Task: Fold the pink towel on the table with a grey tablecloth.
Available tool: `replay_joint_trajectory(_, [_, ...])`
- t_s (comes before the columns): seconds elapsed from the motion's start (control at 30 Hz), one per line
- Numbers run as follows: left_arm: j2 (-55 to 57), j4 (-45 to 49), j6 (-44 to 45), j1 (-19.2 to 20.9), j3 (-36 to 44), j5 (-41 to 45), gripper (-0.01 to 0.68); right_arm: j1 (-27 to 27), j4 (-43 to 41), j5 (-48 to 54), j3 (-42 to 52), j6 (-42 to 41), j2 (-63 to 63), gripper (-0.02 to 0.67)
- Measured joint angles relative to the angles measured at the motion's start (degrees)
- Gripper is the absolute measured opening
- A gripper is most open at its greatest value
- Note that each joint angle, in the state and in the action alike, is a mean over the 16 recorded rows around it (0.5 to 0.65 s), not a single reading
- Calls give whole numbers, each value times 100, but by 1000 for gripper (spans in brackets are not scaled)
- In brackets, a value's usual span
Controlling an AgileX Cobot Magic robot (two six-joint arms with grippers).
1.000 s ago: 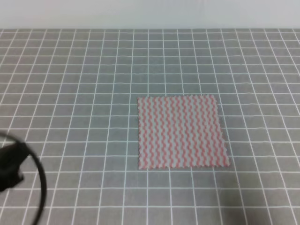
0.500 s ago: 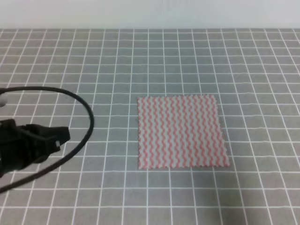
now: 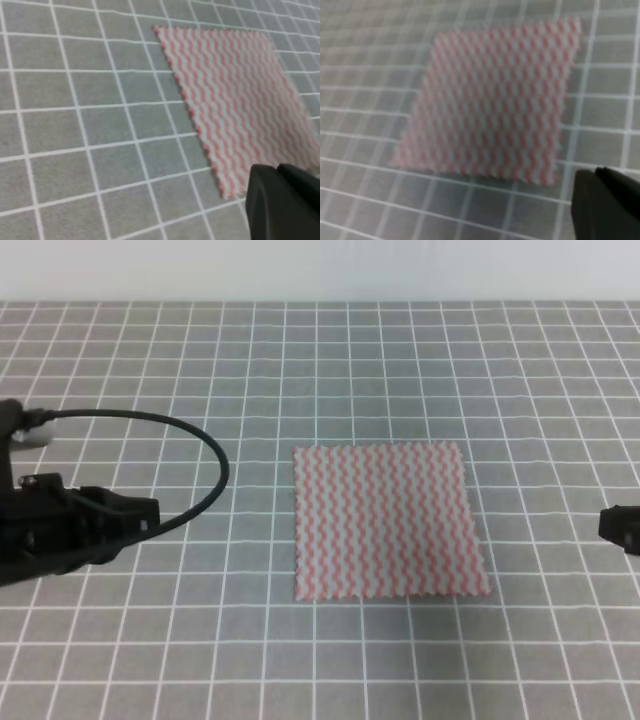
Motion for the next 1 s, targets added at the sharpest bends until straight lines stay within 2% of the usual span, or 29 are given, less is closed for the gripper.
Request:
replay_joint_trajectory(0.13, [310,11,26,-221,-74,-190,-2,331,-1391,303,-715,1106,888,-17])
replay_joint_trajectory(0.33, [905,202,-105,-743,-378,-421,-2,1117,-3454,676,-1671,2696,2030,-17])
replay_joint_trajectory(0.53, [1601,1220,-916,-1332,-1047,-304,-3,1813,-4811,1043,-2352,3851,2911,-1])
replay_joint_trajectory(0.67, [2020,2189,-1684,-1661,-1587,-101,-3,2052,-5162,1191,-2603,4201,3309,57])
replay_joint_trajectory(0.87, [2422,3418,-2694,-1967,-2221,178,-3,2118,-4873,1057,-2703,4233,3726,181])
replay_joint_trajectory(1.0, [2556,3787,-3006,-2053,-2430,274,-2,2118,-4703,902,-2703,4232,3954,255])
